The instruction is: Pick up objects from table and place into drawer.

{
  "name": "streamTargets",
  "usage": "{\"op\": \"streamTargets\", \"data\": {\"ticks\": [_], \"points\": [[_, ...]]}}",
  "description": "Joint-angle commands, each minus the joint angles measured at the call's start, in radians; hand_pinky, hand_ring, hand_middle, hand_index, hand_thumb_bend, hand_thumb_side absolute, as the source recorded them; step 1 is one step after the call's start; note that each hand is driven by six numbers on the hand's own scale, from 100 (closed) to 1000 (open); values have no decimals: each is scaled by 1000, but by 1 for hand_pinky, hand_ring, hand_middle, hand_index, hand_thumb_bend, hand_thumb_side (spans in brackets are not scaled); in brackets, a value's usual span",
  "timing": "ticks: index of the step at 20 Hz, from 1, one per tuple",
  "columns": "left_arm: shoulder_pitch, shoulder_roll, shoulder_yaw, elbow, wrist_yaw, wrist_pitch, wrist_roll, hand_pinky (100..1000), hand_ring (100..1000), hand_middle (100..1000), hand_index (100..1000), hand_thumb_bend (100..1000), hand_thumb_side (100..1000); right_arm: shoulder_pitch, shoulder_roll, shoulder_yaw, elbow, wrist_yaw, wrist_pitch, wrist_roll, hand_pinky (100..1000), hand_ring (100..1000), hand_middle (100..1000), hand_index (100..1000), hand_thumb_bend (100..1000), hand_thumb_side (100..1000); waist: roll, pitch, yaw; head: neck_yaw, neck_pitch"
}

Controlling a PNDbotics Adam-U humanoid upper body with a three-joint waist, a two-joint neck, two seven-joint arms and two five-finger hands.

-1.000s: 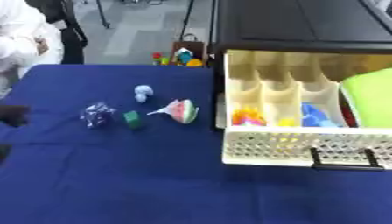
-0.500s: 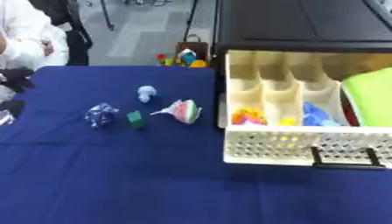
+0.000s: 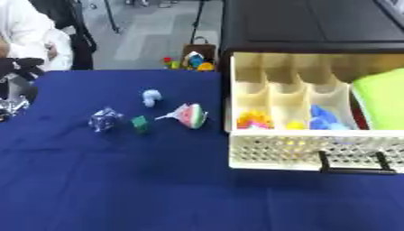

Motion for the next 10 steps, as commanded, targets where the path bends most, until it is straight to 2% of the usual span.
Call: {"op": "streamTargets", "data": {"ticks": [1,3,6,8,9,10], "points": [[-48,19,-10,47,-22,-10,-20,478,809,845,1000,217,870,-9,-30,1,-10,-14,-65,-55,650,695,544,756,100,1000,2,-13,-5,10,-7],[-79,7,-24,70,-38,-20,-38,520,825,863,1000,269,890,-11,-30,1,-10,-15,-66,-54,650,695,543,754,100,1000,3,-10,-13,16,-9],[-115,-9,-41,89,-60,-38,-66,540,833,870,1000,297,892,-13,-30,3,-10,-18,-68,-53,650,695,543,753,100,1000,4,-6,-24,26,-16],[-133,-22,-55,99,-67,-50,-89,576,846,880,1000,397,925,-15,-30,4,-10,-19,-70,-52,650,695,542,753,100,1000,4,-3,-30,34,-20],[-141,-28,-62,103,-68,-56,-103,584,849,885,1000,370,940,-15,-29,4,-10,-19,-71,-52,650,695,542,753,100,1000,4,-2,-32,39,-23],[-148,-33,-68,107,-68,-63,-118,591,852,891,1000,383,949,-16,-29,4,-10,-20,-71,-52,650,695,542,752,100,1000,4,-1,-34,42,-26]]}}
